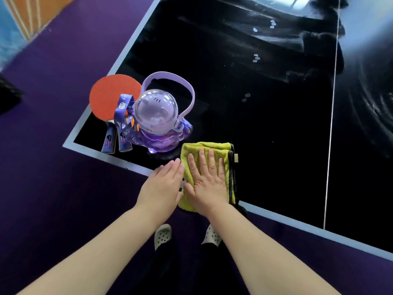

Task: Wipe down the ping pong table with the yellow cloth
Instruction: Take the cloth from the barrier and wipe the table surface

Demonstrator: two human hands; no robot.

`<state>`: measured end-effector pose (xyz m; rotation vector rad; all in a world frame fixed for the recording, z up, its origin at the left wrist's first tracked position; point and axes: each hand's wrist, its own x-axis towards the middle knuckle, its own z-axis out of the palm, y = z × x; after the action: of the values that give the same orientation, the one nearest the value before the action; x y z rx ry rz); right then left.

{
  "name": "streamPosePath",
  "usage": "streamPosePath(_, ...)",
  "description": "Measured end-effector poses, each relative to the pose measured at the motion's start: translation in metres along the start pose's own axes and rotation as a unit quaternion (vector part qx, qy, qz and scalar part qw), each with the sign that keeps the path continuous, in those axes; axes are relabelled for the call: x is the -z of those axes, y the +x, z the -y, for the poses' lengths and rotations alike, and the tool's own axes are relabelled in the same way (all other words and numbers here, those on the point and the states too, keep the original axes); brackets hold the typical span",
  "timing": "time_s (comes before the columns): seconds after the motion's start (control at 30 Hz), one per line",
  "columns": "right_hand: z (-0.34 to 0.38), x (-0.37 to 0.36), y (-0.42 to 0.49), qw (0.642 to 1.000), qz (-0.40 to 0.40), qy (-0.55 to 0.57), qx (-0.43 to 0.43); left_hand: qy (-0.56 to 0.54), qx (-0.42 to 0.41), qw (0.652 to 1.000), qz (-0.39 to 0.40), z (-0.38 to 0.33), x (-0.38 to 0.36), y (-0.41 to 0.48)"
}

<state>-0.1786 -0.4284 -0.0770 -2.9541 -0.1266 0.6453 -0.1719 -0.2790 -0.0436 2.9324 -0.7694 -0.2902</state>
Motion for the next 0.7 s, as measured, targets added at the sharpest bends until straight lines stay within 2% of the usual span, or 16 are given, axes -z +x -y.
streamPosePath(0.2, -0.024, -0.008, -0.020, 0.997, -0.004, -0.004, 0.072, 0.026, -0.020, 0.997, 0.070, -0.025, 0.000, 0.005)
streamPosePath(0.3, -0.044, -0.010, -0.028, 0.996, -0.007, -0.002, 0.085, -0.024, -0.002, 0.997, 0.076, -0.045, -0.003, 0.012)
streamPosePath(0.5, -0.117, -0.014, -0.057, 0.998, -0.025, 0.021, 0.049, -0.141, 0.036, 0.986, 0.083, -0.123, -0.002, 0.041)
streamPosePath(0.7, -0.190, -0.021, -0.083, 0.998, -0.053, 0.043, -0.008, -0.115, 0.021, 0.990, 0.072, -0.202, -0.010, 0.079)
